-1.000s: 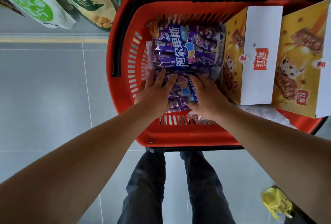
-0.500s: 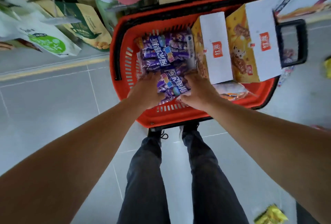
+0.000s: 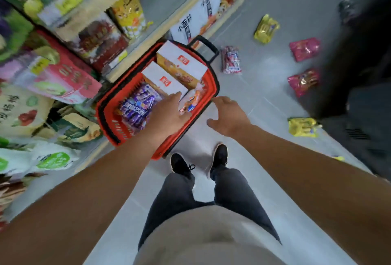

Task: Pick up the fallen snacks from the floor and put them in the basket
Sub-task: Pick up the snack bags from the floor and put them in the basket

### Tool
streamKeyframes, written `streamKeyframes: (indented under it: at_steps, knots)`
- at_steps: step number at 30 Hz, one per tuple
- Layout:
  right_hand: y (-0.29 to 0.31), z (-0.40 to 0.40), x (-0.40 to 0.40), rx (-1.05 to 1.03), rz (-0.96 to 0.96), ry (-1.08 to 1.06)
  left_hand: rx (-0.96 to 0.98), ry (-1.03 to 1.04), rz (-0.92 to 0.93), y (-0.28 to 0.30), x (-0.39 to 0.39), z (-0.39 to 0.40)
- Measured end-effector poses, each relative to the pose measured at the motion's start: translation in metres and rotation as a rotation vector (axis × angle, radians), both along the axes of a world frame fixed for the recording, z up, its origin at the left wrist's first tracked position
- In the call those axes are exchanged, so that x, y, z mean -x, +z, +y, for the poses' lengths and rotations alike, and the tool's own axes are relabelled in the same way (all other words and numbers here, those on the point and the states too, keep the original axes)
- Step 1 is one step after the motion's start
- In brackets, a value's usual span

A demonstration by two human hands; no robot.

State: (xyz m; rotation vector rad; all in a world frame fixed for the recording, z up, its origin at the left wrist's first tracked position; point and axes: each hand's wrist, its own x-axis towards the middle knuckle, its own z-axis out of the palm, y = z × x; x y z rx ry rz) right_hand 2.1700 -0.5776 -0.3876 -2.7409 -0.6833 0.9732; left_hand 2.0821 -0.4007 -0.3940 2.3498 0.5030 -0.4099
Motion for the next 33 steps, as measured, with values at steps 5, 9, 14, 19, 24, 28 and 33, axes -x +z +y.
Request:
streamKeyframes:
  at_steps: [5,9,14,19,24,28,33]
  knots:
    - [0.040,-0.102,0.016,0.010,-0.062,-0.260,-0.065,-0.264,-0.075,0.047,-0.038,-0.062]
    - [0.058,-0.183,0.038,-0.001,-0.096,-0.474,-0.107,-0.456,-0.118,0.071,-0.059,-0.127]
    - [0.071,-0.286,0.077,0.007,-0.133,-0.684,-0.106,-0.655,-0.149,0.091,-0.064,-0.236]
    - [0.078,-0.402,0.135,0.015,-0.160,-0.863,-0.135,-0.839,-0.203,0.104,-0.044,-0.365]
    - [0.096,-0.518,0.193,0.047,-0.219,-1.058,-0.127,-0.966,-0.250,0.118,-0.019,-0.493]
    - [0.111,-0.594,0.234,0.035,-0.224,-1.247,-0.107,-1.101,-0.258,0.124,-0.005,-0.586]
    - [0.119,-0.669,0.263,0.010,-0.253,-1.436,-0.088,-1.243,-0.272,0.124,-0.005,-0.691]
